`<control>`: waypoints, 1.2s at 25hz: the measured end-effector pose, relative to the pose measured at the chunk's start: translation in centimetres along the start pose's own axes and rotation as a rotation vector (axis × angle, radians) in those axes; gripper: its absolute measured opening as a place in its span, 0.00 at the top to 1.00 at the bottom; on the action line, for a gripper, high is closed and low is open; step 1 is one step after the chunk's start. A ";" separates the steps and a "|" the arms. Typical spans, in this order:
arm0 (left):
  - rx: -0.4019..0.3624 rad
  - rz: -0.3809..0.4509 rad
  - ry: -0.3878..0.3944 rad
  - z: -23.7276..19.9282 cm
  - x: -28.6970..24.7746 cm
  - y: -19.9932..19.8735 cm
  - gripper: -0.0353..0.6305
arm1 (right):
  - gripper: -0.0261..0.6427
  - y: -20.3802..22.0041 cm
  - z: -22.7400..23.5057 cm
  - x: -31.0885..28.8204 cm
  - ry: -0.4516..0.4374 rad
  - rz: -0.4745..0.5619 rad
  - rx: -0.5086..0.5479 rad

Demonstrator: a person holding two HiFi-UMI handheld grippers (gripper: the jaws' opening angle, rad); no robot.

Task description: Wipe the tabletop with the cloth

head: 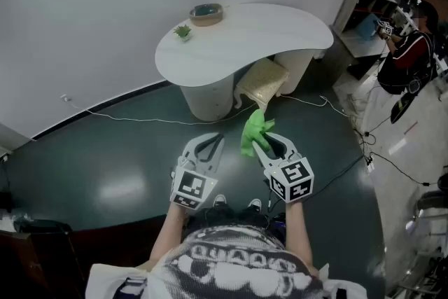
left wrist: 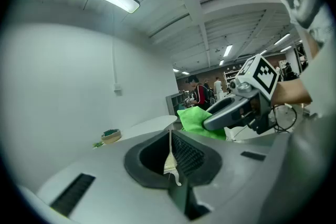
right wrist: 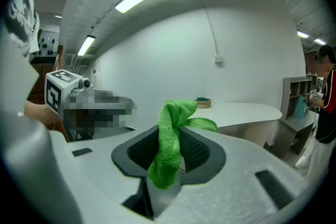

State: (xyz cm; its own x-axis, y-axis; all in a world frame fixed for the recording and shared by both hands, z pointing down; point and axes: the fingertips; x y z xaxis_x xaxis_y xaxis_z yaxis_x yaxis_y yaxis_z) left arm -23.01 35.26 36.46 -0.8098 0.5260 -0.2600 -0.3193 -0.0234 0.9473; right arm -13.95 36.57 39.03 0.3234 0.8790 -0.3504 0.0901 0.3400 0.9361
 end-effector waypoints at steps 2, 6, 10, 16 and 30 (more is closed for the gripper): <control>0.003 0.006 -0.016 -0.1 -0.4 -0.1 0.93 | 0.78 0.0 0.5 0.1 0.001 0.004 0.008; 0.008 0.014 -0.044 0.2 -1.3 -0.5 0.93 | 0.78 -0.2 1.8 0.5 -0.008 0.018 0.018; 0.012 0.014 -0.053 1.6 -2.4 -1.1 0.93 | 0.78 0.0 3.3 1.3 -0.021 0.018 0.020; 0.014 0.012 -0.070 3.9 -4.0 -1.6 0.93 | 0.78 1.6 5.2 2.6 -0.040 0.008 0.012; 0.017 -0.049 -0.098 6.8 -7.4 -1.6 0.93 | 0.78 4.2 9.2 3.2 -0.099 -0.014 -0.045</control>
State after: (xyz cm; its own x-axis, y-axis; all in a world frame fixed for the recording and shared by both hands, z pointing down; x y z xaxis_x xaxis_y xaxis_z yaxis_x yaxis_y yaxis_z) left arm -13.17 37.23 38.14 -0.7408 0.6071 -0.2875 -0.3487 0.0183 0.9371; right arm -3.83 37.71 42.12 0.4145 0.8374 -0.3562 0.0531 0.3684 0.9281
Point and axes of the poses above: the fingertips, and each gripper's own axes: x backward along the fingers, z to its right, y out of its underside, and after that the axes turned 9 degrees about y, right-handed
